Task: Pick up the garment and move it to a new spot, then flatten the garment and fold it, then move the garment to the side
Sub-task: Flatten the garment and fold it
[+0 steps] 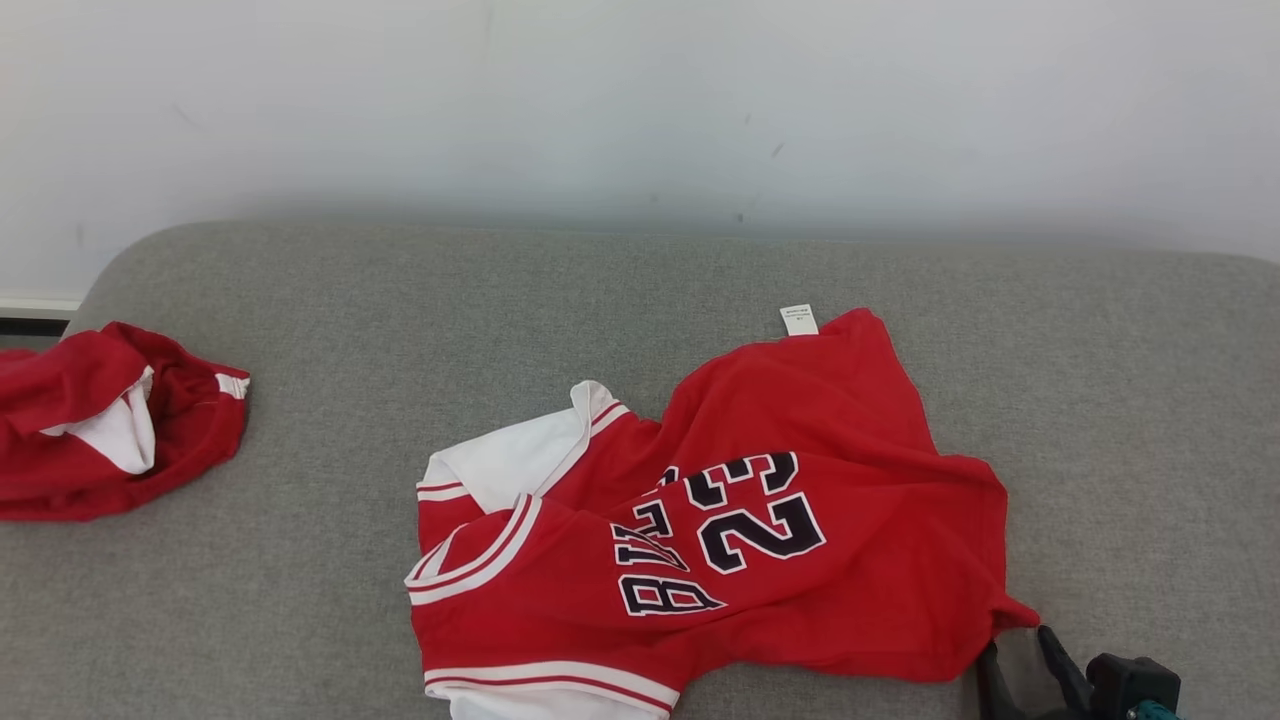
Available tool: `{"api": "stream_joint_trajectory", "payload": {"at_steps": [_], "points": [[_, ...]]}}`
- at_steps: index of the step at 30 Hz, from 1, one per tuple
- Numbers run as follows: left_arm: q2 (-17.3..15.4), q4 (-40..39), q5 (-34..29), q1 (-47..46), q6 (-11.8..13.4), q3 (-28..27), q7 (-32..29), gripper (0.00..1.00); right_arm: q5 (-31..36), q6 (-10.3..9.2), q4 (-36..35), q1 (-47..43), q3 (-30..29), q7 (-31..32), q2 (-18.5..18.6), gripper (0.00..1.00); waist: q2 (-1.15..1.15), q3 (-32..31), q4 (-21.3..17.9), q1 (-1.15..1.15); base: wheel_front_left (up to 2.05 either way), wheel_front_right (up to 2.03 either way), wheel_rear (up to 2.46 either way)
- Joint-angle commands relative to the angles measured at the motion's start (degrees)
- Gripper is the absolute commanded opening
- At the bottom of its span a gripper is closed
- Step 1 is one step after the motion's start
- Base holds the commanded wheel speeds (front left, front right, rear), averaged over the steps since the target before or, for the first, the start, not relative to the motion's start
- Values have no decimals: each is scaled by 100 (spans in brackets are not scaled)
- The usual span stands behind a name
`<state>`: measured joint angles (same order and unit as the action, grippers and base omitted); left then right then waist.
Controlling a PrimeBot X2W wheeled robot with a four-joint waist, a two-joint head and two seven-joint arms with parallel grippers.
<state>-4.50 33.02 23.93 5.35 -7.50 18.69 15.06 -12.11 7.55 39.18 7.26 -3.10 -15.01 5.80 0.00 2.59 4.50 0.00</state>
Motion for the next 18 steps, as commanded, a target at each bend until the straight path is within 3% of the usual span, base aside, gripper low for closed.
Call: {"api": "stream_joint_trajectory", "payload": {"at_steps": [1,2,3,4,5,6,7,12,18], "points": [[39,85,118,-109,8,69,14,100,-56,-14,51,90,30,-17,-10,73,0,-3,17,0,0,0,0],[48,129,201,-160,8,95,14,100,-73,-14,113,129,55,-16,-13,58,0,-3,22,0,0,0,0],[54,190,273,-227,7,133,14,100,-95,-14,182,150,85,-16,-20,32,0,0,28,0,0,0,0],[66,274,325,-288,7,214,10,100,-125,-14,263,168,127,-16,-36,22,0,0,33,0,0,0,0],[71,332,364,-358,3,306,6,96,-141,-15,329,193,160,-16,-45,0,0,1,37,0,0,0,0],[80,329,404,-453,-8,312,-2,35,-156,-15,368,230,172,-16,-37,0,0,7,42,0,0,0,0],[87,332,482,-506,-8,316,-1,0,-174,-15,419,262,193,-16,-28,0,0,11,45,0,0,0,0],[7,335,572,-522,1,374,1,0,-266,-15,448,227,214,-13,30,0,0,3,53,0,0,0,0],[-111,-45,445,-207,9,184,15,0,-312,-15,-280,-286,88,-15,70,0,0,-30,85,0,0,0,0]]}}
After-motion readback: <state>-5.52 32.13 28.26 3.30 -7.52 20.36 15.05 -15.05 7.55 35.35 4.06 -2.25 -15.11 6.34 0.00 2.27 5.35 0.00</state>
